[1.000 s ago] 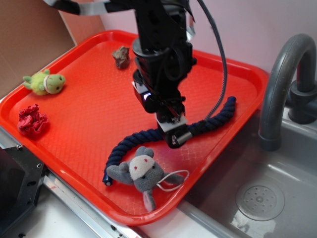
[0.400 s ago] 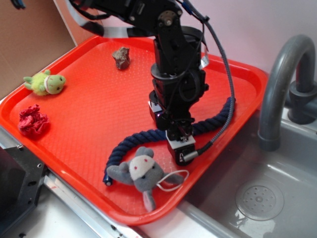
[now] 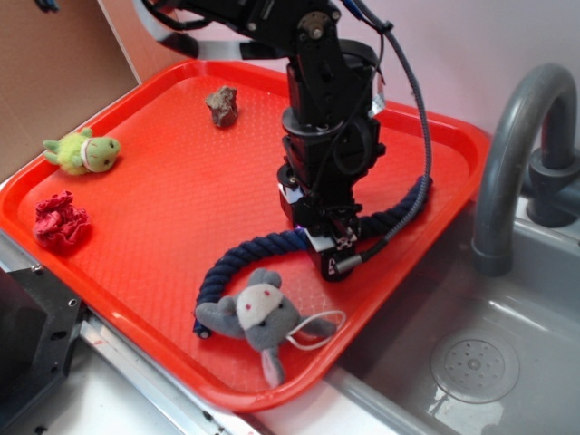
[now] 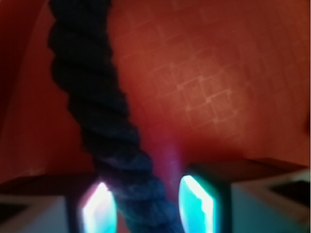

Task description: Grab the blue rope.

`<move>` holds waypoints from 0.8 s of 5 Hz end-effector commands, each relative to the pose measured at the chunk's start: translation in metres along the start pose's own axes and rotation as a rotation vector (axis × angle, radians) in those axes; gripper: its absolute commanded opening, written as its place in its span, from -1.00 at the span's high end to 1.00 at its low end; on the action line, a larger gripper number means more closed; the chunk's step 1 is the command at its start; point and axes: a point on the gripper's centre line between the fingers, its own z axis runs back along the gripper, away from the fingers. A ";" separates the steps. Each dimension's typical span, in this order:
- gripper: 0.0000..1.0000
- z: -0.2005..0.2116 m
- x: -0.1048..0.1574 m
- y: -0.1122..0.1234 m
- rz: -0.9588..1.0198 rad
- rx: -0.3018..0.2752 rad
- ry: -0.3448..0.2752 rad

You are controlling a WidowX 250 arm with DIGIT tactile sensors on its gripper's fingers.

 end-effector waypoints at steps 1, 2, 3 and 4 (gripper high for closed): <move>1.00 0.003 -0.003 -0.006 0.002 0.023 -0.019; 1.00 0.053 -0.009 0.018 0.088 0.011 -0.073; 1.00 0.102 -0.031 0.051 0.208 -0.009 -0.099; 1.00 0.151 -0.065 0.078 0.352 0.016 -0.154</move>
